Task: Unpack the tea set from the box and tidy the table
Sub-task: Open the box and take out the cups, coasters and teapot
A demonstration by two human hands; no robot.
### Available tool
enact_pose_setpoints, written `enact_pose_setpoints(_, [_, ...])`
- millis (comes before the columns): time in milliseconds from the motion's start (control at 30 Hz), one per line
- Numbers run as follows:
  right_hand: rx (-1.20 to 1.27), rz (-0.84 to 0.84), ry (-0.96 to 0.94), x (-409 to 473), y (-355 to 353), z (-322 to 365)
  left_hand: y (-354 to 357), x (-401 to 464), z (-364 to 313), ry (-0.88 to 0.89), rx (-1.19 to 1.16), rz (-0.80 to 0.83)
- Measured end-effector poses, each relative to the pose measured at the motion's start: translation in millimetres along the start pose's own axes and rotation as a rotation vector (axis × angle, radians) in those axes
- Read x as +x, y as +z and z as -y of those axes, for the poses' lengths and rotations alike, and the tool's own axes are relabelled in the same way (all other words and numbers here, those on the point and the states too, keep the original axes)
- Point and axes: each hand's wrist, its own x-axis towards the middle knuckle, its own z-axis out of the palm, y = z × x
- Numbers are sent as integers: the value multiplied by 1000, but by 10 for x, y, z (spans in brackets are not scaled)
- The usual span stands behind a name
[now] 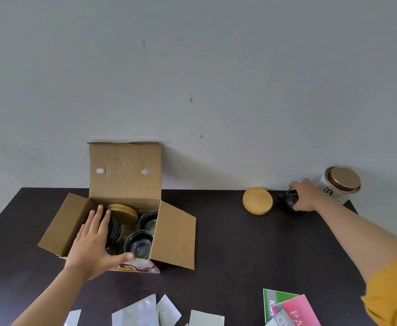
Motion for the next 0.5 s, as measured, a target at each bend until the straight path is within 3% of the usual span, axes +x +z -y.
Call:
enact_pose_setpoints(300, [70, 27, -21, 217, -20, -127, 14, 15, 1, -2, 1, -7])
enact_pose_setpoints(500, [109, -46, -13, 151, -2, -154, 0, 7, -24, -5, -11, -20])
